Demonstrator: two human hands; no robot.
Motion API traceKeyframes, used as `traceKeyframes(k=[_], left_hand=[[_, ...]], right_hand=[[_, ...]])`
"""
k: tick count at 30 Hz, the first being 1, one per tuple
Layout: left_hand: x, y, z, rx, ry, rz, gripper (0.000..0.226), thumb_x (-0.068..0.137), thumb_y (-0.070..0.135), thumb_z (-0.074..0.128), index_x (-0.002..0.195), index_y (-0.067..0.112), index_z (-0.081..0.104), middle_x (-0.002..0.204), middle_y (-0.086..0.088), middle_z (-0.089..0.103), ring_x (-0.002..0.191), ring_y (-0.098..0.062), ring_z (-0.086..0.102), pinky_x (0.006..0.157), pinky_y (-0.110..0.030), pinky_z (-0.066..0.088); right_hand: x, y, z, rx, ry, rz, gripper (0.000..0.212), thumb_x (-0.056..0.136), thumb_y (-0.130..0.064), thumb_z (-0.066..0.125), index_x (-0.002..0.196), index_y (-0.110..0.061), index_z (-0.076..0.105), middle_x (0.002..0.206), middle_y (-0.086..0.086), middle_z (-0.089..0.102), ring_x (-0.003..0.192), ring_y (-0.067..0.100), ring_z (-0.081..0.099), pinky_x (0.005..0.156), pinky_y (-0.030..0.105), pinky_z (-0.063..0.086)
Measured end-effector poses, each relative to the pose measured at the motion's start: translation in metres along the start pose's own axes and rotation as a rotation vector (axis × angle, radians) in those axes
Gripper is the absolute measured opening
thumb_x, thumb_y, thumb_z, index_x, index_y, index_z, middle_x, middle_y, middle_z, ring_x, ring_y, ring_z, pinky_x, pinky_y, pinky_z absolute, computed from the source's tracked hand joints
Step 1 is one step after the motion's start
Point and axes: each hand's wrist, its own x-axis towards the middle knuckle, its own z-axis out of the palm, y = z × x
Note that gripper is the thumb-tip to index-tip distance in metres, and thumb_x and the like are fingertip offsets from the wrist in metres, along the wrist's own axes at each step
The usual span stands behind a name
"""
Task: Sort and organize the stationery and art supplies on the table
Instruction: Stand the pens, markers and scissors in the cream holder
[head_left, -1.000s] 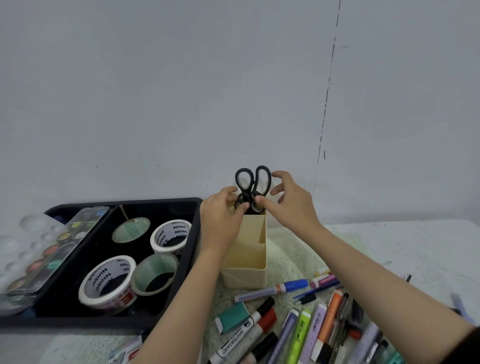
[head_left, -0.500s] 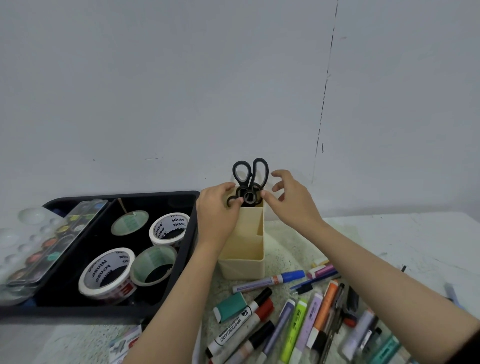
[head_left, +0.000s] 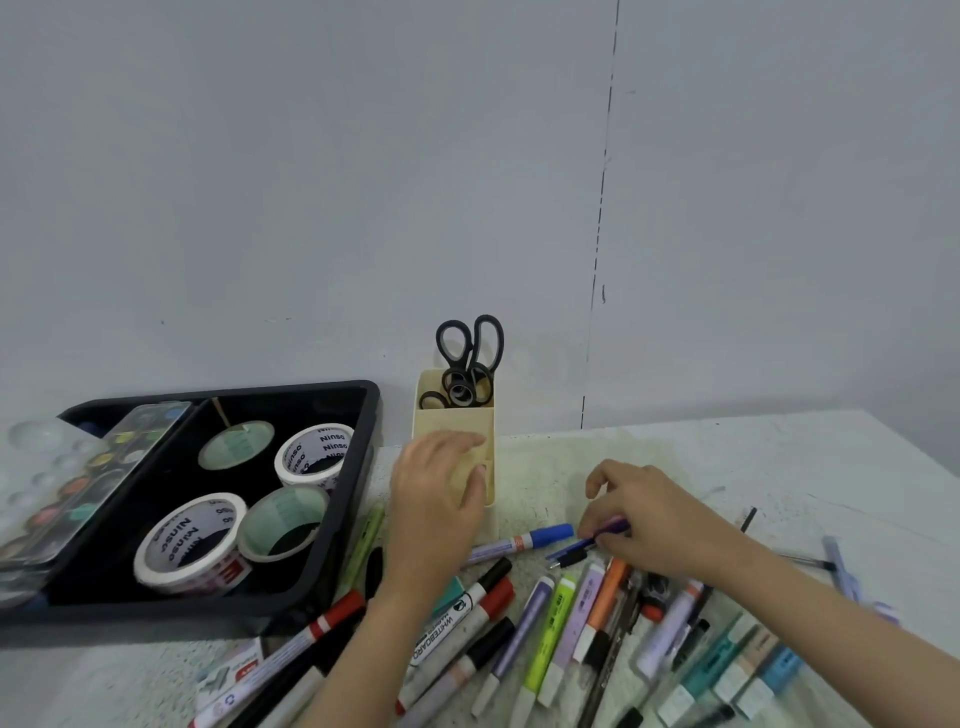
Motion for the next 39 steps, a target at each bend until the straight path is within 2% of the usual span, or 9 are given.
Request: traceKeyframes(k=[3,6,8,11,17,21,29,34,39], left_hand=[[-0.022,0.008,0.003,-0.013,-0.045,0.057,0.023,0.082,0.011,0.061,0.103,0.019,0.067,0.099,0.018,0.058,0.1,-0.001,0.048,0.094,-0.008,0.032],[-0.041,0.014,0.005,-0.057,-0.112,0.058,0.026,0.082,0.003,0.066,0.103,0.018,0.068,0.093,0.016,0.061,0.094,0.001,0.051,0.088,-0.012,0.041],[-0.051,0.017,0.005,-0.084,-0.151,0.048,0.027,0.082,0.004,0.066,0.104,0.02,0.068,0.091,0.017,0.062,0.092,0.001,0.054,0.084,-0.014,0.045],[-0.06,0.021,0.007,-0.125,-0.189,-0.01,0.026,0.084,0.009,0.061,0.106,0.021,0.068,0.091,0.018,0.065,0.091,0.003,0.058,0.079,-0.009,0.046],[-0.067,0.026,0.007,-0.176,-0.253,-0.127,0.029,0.085,0.002,0.062,0.105,0.022,0.069,0.089,0.019,0.066,0.087,0.005,0.06,0.071,-0.006,0.045],[-0.068,0.029,0.008,-0.187,-0.278,-0.162,0.029,0.086,0.003,0.062,0.106,0.022,0.069,0.089,0.016,0.067,0.085,0.004,0.061,0.069,-0.007,0.047],[-0.068,0.035,0.003,-0.296,-0.311,-0.32,0.03,0.086,0.0,0.06,0.098,0.026,0.067,0.087,0.014,0.068,0.083,0.005,0.061,0.065,-0.007,0.046],[-0.067,0.037,0.001,-0.385,-0.337,-0.469,0.03,0.086,-0.003,0.06,0.091,0.026,0.067,0.086,0.009,0.07,0.08,0.005,0.062,0.067,-0.012,0.049],[-0.066,0.036,0.003,-0.381,-0.346,-0.526,0.027,0.086,0.0,0.06,0.089,0.026,0.068,0.085,0.008,0.07,0.077,0.004,0.061,0.067,-0.013,0.049]], right_hand=[[-0.005,0.003,0.008,-0.149,0.005,-0.033,0.027,0.092,-0.028,0.053,0.113,-0.039,0.066,0.134,-0.009,0.04,0.113,0.007,0.041,0.093,0.023,0.025],[-0.004,0.002,0.012,-0.21,0.039,-0.044,0.03,0.096,-0.031,0.046,0.119,-0.035,0.064,0.141,-0.004,0.04,0.123,0.013,0.04,0.099,0.029,0.025],[-0.003,0.001,0.013,-0.218,0.057,-0.045,0.03,0.098,-0.033,0.044,0.115,-0.031,0.068,0.141,-0.002,0.042,0.123,0.015,0.042,0.099,0.031,0.025],[-0.004,0.0,0.011,-0.204,0.068,-0.059,0.032,0.099,-0.035,0.042,0.102,-0.027,0.073,0.141,-0.001,0.044,0.121,0.015,0.044,0.099,0.032,0.025],[-0.003,-0.001,0.012,-0.183,0.097,-0.031,0.026,0.098,-0.029,0.046,0.111,-0.029,0.069,0.142,-0.003,0.042,0.12,0.013,0.044,0.1,0.031,0.025],[0.003,-0.004,0.011,-0.223,0.095,-0.066,0.023,0.096,-0.028,0.051,0.106,-0.029,0.072,0.141,-0.003,0.044,0.119,0.013,0.044,0.1,0.032,0.024],[0.013,-0.013,0.006,-0.34,-0.012,-0.122,0.023,0.087,-0.014,0.057,0.098,-0.024,0.074,0.14,-0.001,0.042,0.118,0.014,0.042,0.1,0.032,0.028],[0.016,-0.013,0.002,-0.259,-0.078,-0.028,0.013,0.085,-0.013,0.06,0.09,-0.017,0.072,0.147,0.0,0.034,0.126,0.015,0.036,0.103,0.033,0.027],[0.023,-0.013,-0.001,-0.243,-0.2,0.021,0.01,0.084,-0.013,0.061,0.089,-0.016,0.069,0.152,0.002,0.025,0.132,0.019,0.029,0.104,0.035,0.027]])
